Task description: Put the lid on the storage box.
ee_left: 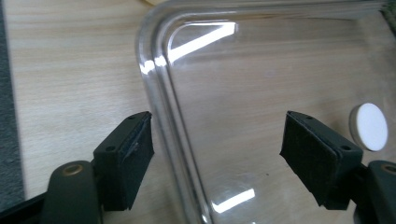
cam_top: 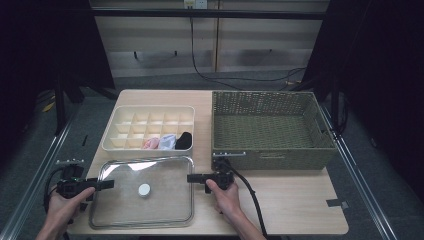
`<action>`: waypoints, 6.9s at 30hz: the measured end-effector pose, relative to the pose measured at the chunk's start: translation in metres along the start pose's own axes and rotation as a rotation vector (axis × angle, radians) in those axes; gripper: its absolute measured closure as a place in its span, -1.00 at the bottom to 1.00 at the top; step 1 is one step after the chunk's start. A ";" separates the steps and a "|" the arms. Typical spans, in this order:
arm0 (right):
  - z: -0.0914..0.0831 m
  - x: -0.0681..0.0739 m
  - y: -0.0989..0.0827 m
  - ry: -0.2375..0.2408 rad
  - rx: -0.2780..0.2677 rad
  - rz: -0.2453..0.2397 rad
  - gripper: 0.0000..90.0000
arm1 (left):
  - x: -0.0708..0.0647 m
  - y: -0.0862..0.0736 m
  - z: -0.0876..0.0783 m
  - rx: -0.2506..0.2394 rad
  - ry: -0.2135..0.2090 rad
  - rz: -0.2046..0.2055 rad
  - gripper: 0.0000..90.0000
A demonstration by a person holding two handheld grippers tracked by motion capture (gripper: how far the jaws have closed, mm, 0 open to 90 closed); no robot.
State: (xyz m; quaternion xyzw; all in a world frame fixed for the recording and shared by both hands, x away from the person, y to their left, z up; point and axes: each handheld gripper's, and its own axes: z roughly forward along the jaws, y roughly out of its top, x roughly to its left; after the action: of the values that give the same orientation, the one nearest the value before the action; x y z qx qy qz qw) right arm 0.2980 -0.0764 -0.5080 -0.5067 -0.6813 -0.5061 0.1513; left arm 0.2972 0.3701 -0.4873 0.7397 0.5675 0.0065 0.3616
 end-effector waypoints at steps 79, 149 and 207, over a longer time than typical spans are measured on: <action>-0.042 0.033 0.037 -0.101 -0.033 -0.063 0.69 | -0.030 0.043 -0.035 -0.182 -0.115 0.077 0.33; -0.042 0.054 0.126 -0.098 -0.088 -0.124 0.66 | -0.033 0.121 -0.066 -0.280 -0.084 0.085 0.35; -0.025 0.040 0.190 -0.141 -0.104 -0.097 0.65 | -0.017 0.186 -0.048 -0.251 -0.035 0.070 0.33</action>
State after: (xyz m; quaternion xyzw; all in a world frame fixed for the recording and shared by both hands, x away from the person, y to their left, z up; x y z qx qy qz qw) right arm 0.4329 -0.0808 -0.3668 -0.5148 -0.6867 -0.5106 0.0518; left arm 0.4262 0.3635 -0.3439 0.7082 0.5296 0.0771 0.4605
